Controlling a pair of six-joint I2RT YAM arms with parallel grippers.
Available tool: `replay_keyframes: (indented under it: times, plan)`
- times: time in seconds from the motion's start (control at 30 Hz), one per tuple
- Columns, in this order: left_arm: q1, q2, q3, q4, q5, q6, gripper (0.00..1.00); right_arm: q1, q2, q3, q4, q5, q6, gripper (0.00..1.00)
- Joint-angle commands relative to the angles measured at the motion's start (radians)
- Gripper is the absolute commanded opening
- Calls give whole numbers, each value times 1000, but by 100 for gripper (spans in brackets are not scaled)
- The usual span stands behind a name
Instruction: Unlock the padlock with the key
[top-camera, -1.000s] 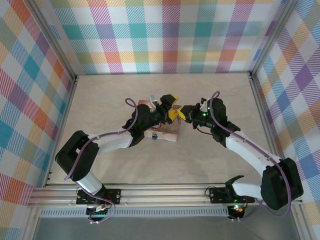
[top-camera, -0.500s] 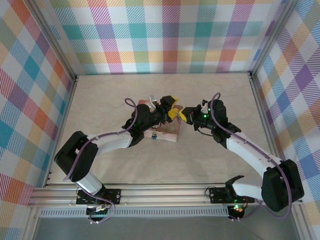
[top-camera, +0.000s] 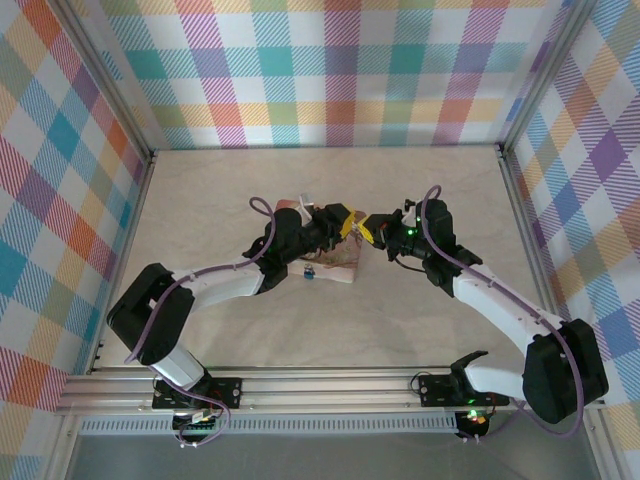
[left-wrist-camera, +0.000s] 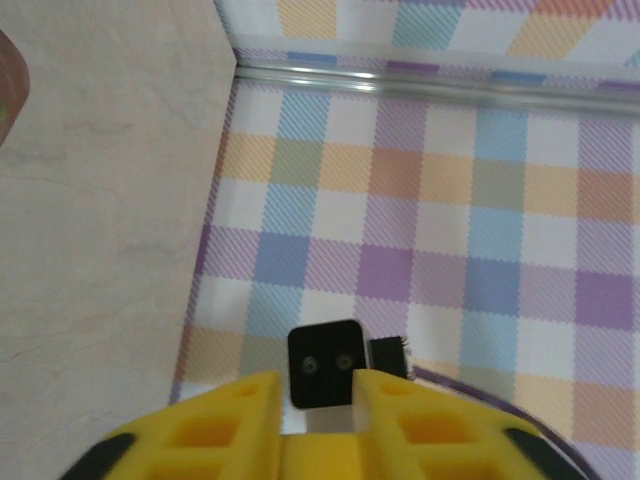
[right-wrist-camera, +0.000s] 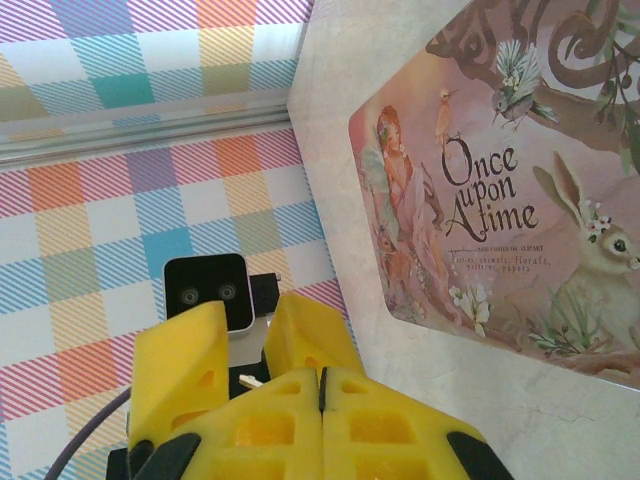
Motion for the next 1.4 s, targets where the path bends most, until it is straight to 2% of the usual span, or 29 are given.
replay_keyframes:
  times: [0.0, 0.13, 0.33, 0.5, 0.67, 0.8, 0.9, 1.0, 1.13, 1.37]
  plan:
    - [-10, -47, 16, -41, 2, 37, 13, -8, -5, -6, 24, -8, 1, 0]
    - [-10, -59, 23, -77, 0, 62, 0, -8, -3, -6, 28, -13, 2, 0]
    - [-10, -71, 27, -113, -6, 96, 0, -8, -5, -3, 32, -22, -10, 0]
    - [-8, -97, 33, -156, -23, 163, 0, -10, -25, -7, 33, -27, -65, 22]
    - [7, -161, 80, -302, -19, 309, 0, -29, -110, -42, 13, -2, -240, 38]
    - [17, -212, 145, -422, 20, 455, 0, -41, -210, -96, 45, 2, -433, 46]
    - [18, -231, 194, -464, 89, 554, 0, -43, -272, -125, 99, -64, -584, 52]
    - [18, -234, 250, -517, 166, 641, 0, -43, -313, -138, 138, -134, -662, 56]
    - [16, -230, 294, -560, 230, 711, 0, -43, -320, -144, 270, -229, -647, 59]
    - [15, -220, 305, -553, 253, 712, 0, -41, -240, -95, 383, -304, -564, 57]
